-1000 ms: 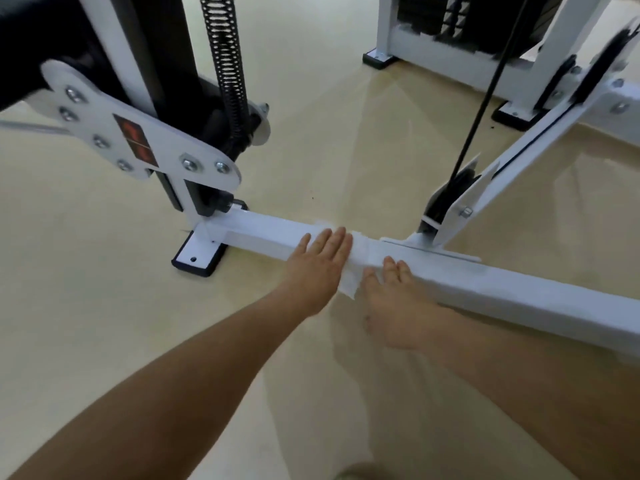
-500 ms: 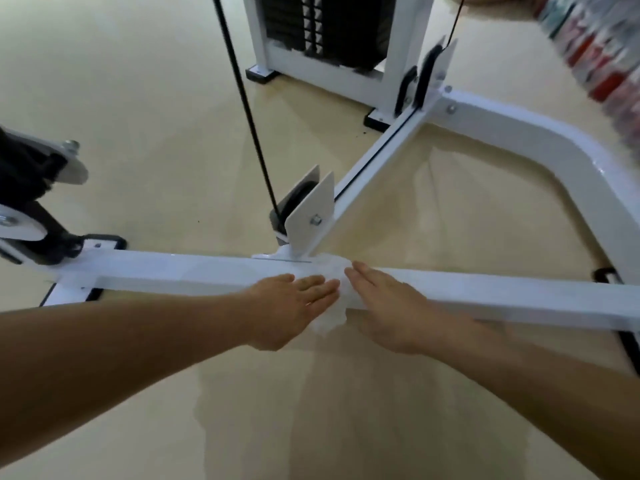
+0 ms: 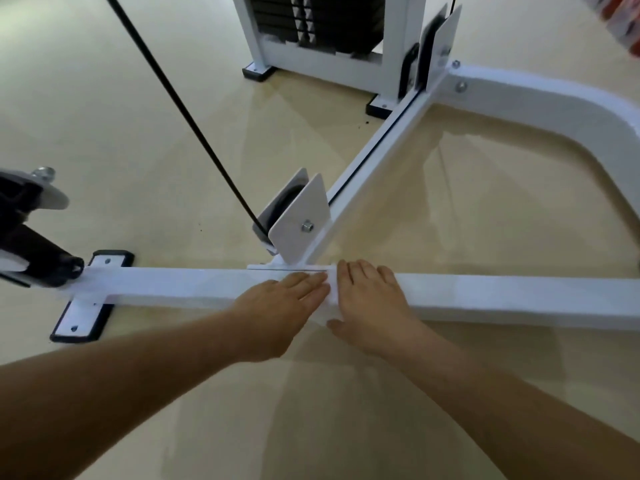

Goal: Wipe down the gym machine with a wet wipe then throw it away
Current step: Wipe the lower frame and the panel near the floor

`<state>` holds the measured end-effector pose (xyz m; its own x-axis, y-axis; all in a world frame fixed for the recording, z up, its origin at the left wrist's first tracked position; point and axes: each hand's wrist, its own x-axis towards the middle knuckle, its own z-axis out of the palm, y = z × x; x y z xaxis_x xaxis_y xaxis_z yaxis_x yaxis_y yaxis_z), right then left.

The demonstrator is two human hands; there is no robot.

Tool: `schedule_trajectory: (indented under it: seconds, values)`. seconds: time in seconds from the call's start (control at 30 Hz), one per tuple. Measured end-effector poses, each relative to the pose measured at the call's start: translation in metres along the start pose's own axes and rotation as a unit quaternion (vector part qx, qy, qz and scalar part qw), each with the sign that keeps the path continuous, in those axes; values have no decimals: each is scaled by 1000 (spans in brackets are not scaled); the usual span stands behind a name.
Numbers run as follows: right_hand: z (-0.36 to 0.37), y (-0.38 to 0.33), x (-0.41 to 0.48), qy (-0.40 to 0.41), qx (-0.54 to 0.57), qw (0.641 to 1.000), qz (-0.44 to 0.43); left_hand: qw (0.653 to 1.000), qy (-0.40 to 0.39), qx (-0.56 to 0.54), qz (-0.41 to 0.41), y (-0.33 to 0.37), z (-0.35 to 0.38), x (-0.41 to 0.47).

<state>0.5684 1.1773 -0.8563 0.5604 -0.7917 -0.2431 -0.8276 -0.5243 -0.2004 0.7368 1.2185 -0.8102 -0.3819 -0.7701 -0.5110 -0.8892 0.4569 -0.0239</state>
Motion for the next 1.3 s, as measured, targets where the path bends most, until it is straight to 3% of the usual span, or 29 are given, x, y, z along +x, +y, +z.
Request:
schedule_trajectory:
  seconds: [0.13,0.3,0.37,0.47,0.57,0.77,0.83,0.93,1.0,1.17,1.3]
  values:
    - [4,-3,32,2,4,1000,-25,999,14,-34,-40,13,13,-17]
    - [-17,19,59,-186,126,974,-24,992,75,-58,-79,17,22,-13]
    - [-23,30,47,-211,92,973,-10,987,98,-75,-104,26,23,-5]
    - [-16,28,19,-69,-53,996,33,976,128,-104,-144,36,29,1]
    - [2,3,9,30,-15,999,21,962,171,-135,-165,42,39,4]
    - [21,13,15,64,-18,998,-8,950,205,-155,-178,51,41,7]
    - [17,46,-2,57,-45,997,36,955,205,-137,-163,57,37,10]
    - [19,98,-39,131,-89,981,112,963,200,-122,-137,70,33,19]
    - [25,98,-41,138,-89,977,138,962,206,-116,-140,76,34,26]
    - [42,20,10,193,-59,979,39,944,239,-183,-136,73,22,32]
    - [28,93,-30,159,-72,984,25,958,213,-140,-128,70,24,30]
